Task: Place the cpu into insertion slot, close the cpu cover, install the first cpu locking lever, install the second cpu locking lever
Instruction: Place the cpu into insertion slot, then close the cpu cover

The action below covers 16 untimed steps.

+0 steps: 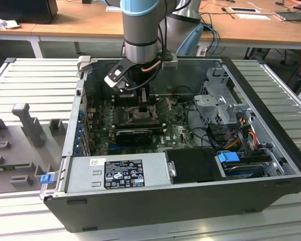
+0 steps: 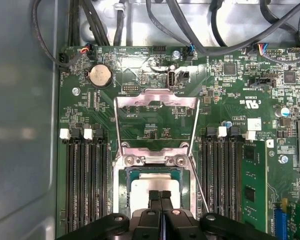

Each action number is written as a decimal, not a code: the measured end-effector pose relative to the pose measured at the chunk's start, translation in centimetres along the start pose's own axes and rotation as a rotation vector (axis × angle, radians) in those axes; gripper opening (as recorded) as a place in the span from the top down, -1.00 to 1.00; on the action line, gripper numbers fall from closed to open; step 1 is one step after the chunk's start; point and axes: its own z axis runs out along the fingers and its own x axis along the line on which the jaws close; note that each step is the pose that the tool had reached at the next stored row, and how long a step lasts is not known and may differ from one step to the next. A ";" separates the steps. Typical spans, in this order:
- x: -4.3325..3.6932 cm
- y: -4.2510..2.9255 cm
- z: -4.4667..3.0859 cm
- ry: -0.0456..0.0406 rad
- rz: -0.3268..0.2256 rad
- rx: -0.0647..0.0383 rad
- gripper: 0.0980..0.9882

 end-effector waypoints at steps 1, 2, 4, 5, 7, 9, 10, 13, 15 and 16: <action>0.00 0.01 -0.14 0.0000 0.000 0.000 0.98; 0.00 0.01 -0.21 0.0000 0.000 0.000 0.98; 0.00 0.02 -0.36 -0.0002 0.000 0.001 0.98; 0.00 0.03 -0.44 -0.0002 0.000 0.001 0.98; 0.00 0.04 -0.55 -0.0001 0.000 0.001 0.98; 0.00 0.15 -0.62 -0.0001 0.000 0.002 0.98; 0.00 0.54 -0.59 -0.0001 0.000 0.008 0.98; 0.00 0.78 -0.78 -0.0003 0.000 0.014 0.98; 0.00 0.84 -1.58 -0.0002 0.000 0.020 0.98; 0.00 0.87 -2.07 -0.0002 0.000 0.022 0.98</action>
